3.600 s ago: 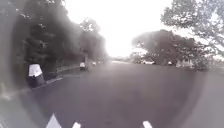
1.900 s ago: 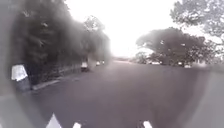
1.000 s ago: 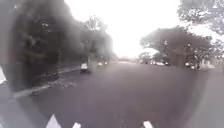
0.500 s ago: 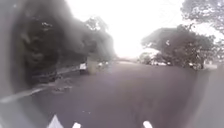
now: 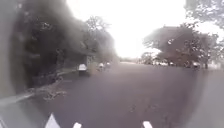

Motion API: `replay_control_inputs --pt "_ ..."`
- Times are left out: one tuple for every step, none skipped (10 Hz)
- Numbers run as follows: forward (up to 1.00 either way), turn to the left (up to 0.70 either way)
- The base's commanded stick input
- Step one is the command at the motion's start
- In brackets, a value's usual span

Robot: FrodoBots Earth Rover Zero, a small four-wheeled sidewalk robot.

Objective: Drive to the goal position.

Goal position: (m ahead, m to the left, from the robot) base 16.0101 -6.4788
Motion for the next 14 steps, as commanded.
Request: replay_control_inputs --pt "0.7 0.0" --pt "0.7 0.0" --pt "0.7 0.0" --pt "0.7 0.0" --pt "0.7 0.0" --pt "0.7 0.0" --pt "0.7 0.0" --pt "0.7 0.0" --pt "0.7 0.0" --pt "0.7 0.0" --pt "0.7 0.0" --pt "0.7 0.0" --pt "0.7 0.0" --pt "0.7 0.0"
